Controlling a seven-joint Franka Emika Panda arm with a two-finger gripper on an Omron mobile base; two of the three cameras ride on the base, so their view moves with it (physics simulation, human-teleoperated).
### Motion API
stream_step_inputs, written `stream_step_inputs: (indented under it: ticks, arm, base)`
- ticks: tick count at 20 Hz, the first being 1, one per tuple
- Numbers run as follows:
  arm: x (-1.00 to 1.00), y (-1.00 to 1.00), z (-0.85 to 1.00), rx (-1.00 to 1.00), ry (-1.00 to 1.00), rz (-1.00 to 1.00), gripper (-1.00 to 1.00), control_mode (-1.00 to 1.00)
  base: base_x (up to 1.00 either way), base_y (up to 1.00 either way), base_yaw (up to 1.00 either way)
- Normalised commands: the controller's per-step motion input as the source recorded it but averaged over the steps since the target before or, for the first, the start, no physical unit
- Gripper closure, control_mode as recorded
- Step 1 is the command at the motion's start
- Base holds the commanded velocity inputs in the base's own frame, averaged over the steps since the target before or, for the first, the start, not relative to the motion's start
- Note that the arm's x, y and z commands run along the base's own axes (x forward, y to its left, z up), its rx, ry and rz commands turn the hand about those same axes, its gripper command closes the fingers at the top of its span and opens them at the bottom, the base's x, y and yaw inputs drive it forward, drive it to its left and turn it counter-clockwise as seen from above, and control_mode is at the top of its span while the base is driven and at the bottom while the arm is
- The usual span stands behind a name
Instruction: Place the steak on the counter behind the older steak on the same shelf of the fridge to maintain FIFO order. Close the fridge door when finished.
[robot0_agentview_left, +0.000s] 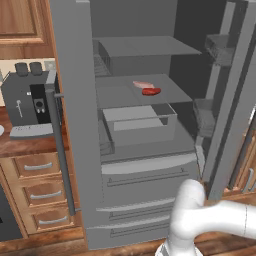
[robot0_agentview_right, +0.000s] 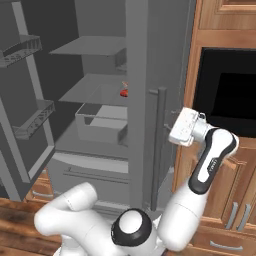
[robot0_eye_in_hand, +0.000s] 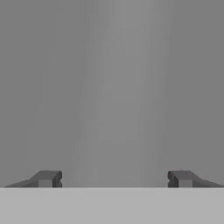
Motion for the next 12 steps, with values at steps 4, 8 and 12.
stream_step_inputs:
  ticks: [4,8,12]
  arm:
    - [0.00,1.00,0.00,-0.10,0.00,0.00,-1.00,-1.00]
    - [0.00,1.00,0.00,-0.09,0.00,0.00,-1.00,-1.00]
    - [0.15,1.00,0.00,-0.06,0.00,-0.05,-1.00,-1.00]
  base:
    - [0.00,0.00,0.00]
    - [0.00,0.00,0.00]
    - [0.00,0.00,0.00]
